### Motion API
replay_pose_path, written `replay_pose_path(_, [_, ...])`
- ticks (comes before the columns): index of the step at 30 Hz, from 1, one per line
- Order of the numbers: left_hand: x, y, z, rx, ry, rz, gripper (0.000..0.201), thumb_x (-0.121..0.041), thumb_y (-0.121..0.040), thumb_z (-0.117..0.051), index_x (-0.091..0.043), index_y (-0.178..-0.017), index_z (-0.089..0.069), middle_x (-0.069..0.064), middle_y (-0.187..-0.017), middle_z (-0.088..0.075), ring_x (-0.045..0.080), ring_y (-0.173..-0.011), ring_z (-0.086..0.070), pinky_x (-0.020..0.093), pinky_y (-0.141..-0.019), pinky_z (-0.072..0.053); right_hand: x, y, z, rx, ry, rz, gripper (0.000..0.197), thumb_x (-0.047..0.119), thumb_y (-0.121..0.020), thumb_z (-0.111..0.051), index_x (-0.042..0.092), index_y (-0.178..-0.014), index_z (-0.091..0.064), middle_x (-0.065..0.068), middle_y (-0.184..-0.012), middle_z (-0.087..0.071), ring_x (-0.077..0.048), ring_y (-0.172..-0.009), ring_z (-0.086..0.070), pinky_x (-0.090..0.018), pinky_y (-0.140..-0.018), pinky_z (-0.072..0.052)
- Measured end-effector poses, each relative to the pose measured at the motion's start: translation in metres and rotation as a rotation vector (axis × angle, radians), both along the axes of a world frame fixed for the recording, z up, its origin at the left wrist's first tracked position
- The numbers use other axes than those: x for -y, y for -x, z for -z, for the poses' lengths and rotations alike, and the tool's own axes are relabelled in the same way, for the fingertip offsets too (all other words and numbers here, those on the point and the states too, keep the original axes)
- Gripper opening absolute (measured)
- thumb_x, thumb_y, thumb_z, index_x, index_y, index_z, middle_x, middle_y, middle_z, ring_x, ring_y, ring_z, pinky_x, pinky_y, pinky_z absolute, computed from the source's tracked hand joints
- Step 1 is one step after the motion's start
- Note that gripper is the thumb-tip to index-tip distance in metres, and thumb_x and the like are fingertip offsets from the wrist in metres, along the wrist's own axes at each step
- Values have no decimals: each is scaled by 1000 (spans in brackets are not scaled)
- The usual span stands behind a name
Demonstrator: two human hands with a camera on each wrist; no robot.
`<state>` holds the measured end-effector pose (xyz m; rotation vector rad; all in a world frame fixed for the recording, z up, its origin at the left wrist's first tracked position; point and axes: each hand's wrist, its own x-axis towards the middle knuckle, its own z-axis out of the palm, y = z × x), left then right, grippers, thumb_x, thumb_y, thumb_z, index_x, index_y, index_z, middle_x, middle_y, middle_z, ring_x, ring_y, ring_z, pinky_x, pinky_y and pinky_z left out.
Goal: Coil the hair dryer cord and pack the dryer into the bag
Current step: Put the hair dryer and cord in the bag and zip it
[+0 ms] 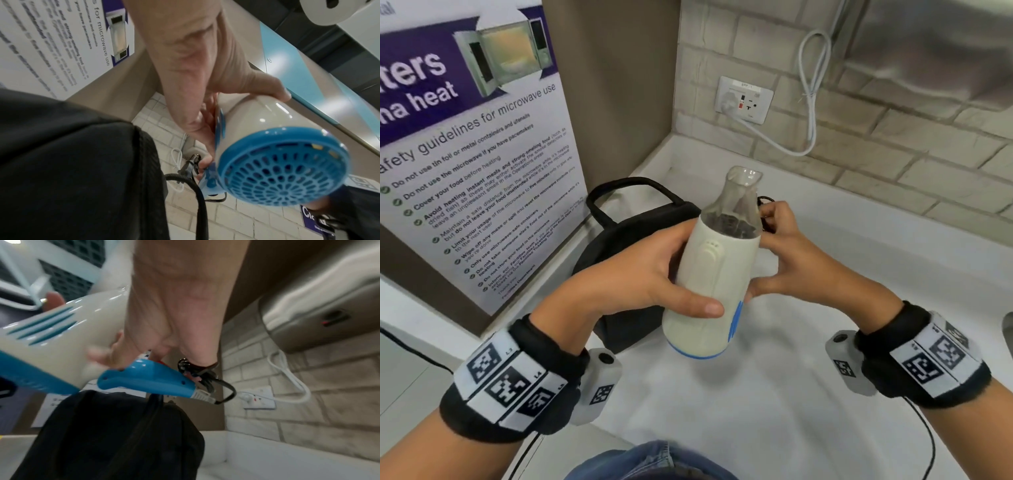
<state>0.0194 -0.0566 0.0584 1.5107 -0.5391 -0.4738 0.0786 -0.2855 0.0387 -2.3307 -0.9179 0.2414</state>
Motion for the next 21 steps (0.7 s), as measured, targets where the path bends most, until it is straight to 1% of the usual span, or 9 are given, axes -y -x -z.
replay_pose_path(2, [0, -1, -1, 4, -19, 17, 74, -13, -62, -80, -17, -128, -48, 9, -120, -63, 25, -114, -59, 39, -91, -50, -7, 3, -2, 110, 144, -21, 60, 63, -62, -65, 44, -118, -54, -10, -122, -32, -28, -122, -29, -36, -109, -27])
replay_pose_path(5, [-3, -4, -4, 13, -14, 11, 67, -11, -59, -80, -25, -119, -53, -3, -117, -65, 14, -111, -62, 26, -86, -51, -15, 4, -8, 239, 281, -35, 61, 58, -70, -61, 39, -126, -49, -11, -134, -35, -29, -126, -29, -34, -105, -22])
replay_pose_path(7, [-5, -6, -7, 22, 0, -2, 67, -9, -60, -79, -27, -120, -53, -4, -118, -64, 13, -113, -60, 25, -89, -49, -17, 4, -15, 315, 329, -64, 60, 55, -74, -59, 38, -130, -44, -8, -137, -39, -28, -128, -33, -32, -105, -21])
replay_pose_path(9, [-7, -8, -10, 35, 34, -28, 72, -9, -61, -78, -26, -125, -51, -3, -122, -62, 14, -117, -57, 27, -94, -47, -20, 7, -23, 382, 335, -96, 54, 49, -80, -55, 26, -128, -52, -11, -133, -52, -31, -124, -46, -36, -104, -28])
replay_pose_path(11, [-10, -13, -13, 55, 64, -48, 76, -10, -61, -79, -25, -129, -48, -2, -125, -61, 15, -120, -55, 27, -97, -45, -22, 8, -31, 406, 349, -115, 58, 52, -83, -44, 9, -118, -62, -15, -120, -63, -34, -114, -56, -36, -100, -35])
replay_pose_path(14, [-23, -20, -20, 89, 162, -117, 73, -24, -63, -81, -24, -129, -51, 1, -126, -59, 16, -121, -53, 26, -100, -42, -28, 4, -47, 356, 283, -123, 54, 61, -81, -45, 21, -114, -61, 9, -107, -66, -18, -99, -56, -32, -89, -44])
replay_pose_path(16, [-37, -24, -18, 159, 165, -266, 64, -32, -72, -75, -19, -129, -50, 3, -125, -60, 16, -119, -55, 27, -101, -42, -30, -10, -52, 497, 332, -122, 53, 63, -79, -50, 25, -113, -63, -1, -109, -65, -26, -96, -58, -36, -81, -48])
replay_pose_path(19, [-58, -34, 4, 259, -118, -614, 37, -33, -88, -61, -21, -122, -57, -1, -123, -63, 12, -118, -57, 36, -107, -41, -33, -31, -57, 626, 483, -41, 62, 67, -78, -39, 24, -115, -64, -15, -109, -59, -38, -89, -59, -40, -76, -48])
replay_pose_path(21, [-71, -39, 24, 280, -422, -705, 37, -39, -85, -61, -26, -120, -58, -2, -124, -62, 13, -117, -55, 40, -105, -41, -41, -38, -60, 673, 531, -15, 63, 66, -78, -38, 22, -115, -64, -18, -103, -58, -40, -77, -59, -41, -72, -48])
